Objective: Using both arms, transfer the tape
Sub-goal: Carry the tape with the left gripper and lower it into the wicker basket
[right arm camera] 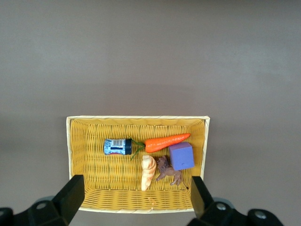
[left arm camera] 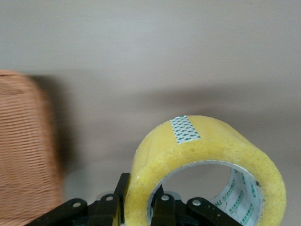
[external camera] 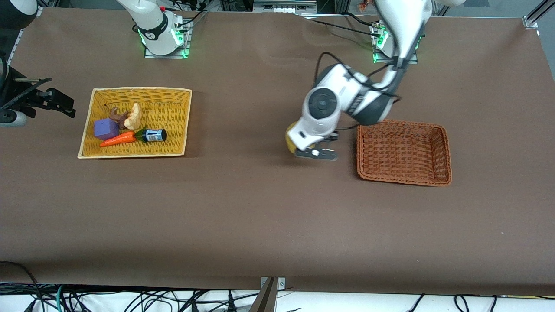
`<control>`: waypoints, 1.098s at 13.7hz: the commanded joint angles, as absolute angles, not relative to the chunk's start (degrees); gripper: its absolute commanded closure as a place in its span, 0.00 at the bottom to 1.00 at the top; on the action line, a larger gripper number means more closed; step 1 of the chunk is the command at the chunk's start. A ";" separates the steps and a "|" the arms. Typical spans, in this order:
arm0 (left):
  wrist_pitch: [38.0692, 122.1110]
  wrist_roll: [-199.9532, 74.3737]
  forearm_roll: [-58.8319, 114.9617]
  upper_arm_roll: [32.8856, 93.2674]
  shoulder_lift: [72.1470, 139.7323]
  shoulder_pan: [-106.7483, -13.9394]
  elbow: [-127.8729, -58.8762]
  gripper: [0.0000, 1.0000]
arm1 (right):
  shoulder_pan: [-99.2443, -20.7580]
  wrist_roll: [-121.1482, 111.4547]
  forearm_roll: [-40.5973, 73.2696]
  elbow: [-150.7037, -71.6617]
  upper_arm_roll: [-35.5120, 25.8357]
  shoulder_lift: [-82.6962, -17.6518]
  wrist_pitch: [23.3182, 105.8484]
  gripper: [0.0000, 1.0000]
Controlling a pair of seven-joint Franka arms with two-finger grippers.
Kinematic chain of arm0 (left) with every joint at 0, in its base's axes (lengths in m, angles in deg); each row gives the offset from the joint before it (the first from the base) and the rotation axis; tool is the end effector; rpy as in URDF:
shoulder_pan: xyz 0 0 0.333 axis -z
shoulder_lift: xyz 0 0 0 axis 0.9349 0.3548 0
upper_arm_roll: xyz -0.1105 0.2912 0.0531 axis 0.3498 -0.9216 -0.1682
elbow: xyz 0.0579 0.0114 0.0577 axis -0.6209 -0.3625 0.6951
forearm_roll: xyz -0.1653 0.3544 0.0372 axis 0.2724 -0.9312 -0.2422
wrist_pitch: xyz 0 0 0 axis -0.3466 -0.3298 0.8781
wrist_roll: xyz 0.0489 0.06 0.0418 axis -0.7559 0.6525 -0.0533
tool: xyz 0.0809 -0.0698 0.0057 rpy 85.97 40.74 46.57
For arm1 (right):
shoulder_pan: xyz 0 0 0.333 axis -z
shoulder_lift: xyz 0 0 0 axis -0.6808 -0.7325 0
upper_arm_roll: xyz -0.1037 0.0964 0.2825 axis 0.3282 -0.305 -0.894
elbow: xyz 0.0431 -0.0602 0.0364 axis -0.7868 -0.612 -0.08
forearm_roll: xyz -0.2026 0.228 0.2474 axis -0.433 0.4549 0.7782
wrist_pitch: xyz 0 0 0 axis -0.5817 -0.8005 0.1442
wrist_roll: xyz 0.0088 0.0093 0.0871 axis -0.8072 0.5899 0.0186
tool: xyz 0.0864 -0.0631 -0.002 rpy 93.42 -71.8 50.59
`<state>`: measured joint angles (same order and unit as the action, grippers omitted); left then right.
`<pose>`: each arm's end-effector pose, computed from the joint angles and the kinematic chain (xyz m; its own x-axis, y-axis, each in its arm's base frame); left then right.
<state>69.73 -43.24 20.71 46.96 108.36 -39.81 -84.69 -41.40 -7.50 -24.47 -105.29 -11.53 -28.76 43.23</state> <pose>0.5634 -0.3448 0.3366 0.9747 -0.0750 -0.2107 -0.0885 -0.9945 -0.0557 0.5701 -0.0097 0.5861 0.9989 0.0414 -0.0204 0.0427 -0.9969 0.0657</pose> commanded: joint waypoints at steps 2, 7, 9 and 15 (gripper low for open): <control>61.29 -54.52 19.34 47.83 104.75 -52.31 -86.74 1.00 | -40.71 -6.63 -23.59 -103.65 -11.96 -29.43 42.48 0.00; 64.42 -74.59 15.56 47.91 106.77 -66.75 -92.26 1.00 | -40.71 -6.63 -23.59 -103.65 -11.96 -29.52 42.48 0.00; 71.43 -74.86 15.12 47.91 106.51 -67.37 -99.18 1.00 | -40.62 -7.06 -23.41 -103.65 -11.96 -29.52 42.57 0.00; 81.76 -75.57 15.03 48.00 106.34 -68.52 -106.61 0.00 | -40.62 -7.24 -23.15 -103.65 -11.96 -29.70 42.48 0.00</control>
